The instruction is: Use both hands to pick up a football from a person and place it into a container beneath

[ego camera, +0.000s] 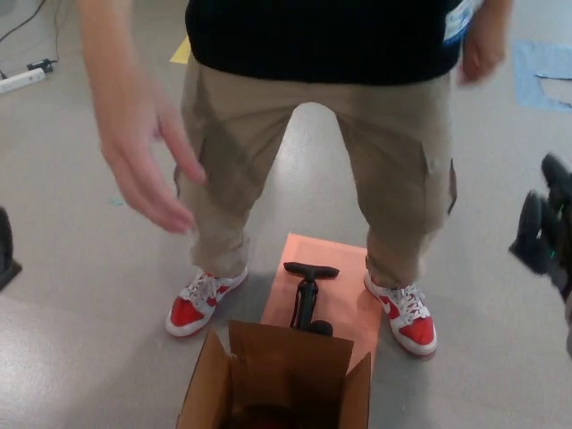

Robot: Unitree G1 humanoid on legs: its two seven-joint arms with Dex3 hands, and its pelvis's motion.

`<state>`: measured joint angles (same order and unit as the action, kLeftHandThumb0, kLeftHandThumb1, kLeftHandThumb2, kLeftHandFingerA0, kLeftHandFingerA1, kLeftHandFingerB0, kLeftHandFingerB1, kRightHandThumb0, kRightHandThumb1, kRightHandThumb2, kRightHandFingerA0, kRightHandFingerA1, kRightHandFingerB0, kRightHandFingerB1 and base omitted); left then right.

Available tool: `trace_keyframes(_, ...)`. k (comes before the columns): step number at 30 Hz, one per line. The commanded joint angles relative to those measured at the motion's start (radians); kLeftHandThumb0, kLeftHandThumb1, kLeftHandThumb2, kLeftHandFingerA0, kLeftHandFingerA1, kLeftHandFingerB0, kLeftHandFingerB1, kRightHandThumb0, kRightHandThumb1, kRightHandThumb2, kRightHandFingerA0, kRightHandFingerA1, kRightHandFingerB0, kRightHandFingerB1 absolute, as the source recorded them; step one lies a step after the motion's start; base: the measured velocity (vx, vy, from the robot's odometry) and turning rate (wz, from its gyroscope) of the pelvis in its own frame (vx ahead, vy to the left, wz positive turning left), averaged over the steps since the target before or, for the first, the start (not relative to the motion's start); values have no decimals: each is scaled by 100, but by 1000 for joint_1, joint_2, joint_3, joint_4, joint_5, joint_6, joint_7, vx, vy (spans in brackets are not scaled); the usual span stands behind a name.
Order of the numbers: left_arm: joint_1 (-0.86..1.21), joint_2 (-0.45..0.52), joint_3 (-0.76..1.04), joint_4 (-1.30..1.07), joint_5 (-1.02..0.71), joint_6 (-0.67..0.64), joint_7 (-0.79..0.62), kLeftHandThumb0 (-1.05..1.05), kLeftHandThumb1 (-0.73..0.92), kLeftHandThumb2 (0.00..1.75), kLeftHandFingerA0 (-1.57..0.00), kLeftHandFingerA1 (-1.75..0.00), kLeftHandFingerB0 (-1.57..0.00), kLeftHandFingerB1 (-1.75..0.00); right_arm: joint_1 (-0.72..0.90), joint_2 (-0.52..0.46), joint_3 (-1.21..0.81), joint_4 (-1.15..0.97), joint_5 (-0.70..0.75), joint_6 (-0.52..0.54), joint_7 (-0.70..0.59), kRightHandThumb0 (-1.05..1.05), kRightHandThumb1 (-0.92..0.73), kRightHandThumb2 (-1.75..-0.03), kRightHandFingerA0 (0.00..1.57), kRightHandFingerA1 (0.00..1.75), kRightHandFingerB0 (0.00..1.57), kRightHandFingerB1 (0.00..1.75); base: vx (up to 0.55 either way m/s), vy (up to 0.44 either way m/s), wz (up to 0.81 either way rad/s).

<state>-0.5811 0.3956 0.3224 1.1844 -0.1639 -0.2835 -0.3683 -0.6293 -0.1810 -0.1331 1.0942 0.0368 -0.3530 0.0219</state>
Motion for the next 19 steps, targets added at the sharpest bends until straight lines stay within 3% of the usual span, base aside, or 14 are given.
trace_keyframes(1,28,35,-24,50,36,-19,21,-88,82,116,0,-12,0,-10,-9,-28,72,108,-99,24,-46,-86,-86,-116,0,14,0,12,0,0,0)
trace_keyframes(16,25,37,-66,58,62,-25,37,-88,80,112,0,-13,0,-12,-26,-53,108,177,-123,43,-28,-77,-77,-114,0,21,2,21,0,0,0)
trace_keyframes(17,23,38,-70,58,66,-23,41,-88,81,112,0,-13,0,-12,-27,-54,112,178,-129,48,-29,-81,-92,-75,0,16,3,19,0,0,0)
trace_keyframes(18,22,40,-75,57,70,-25,40,-88,81,112,0,-13,0,-12,-28,-56,115,177,-134,48,-30,-83,-80,-113,1,19,2,17,0,0,0)
trace_keyframes(19,22,40,-75,57,70,-25,40,-88,81,112,0,-13,0,-12,-28,-56,115,177,-134,48,-30,-83,-80,-113,1,19,2,17,0,0,0)
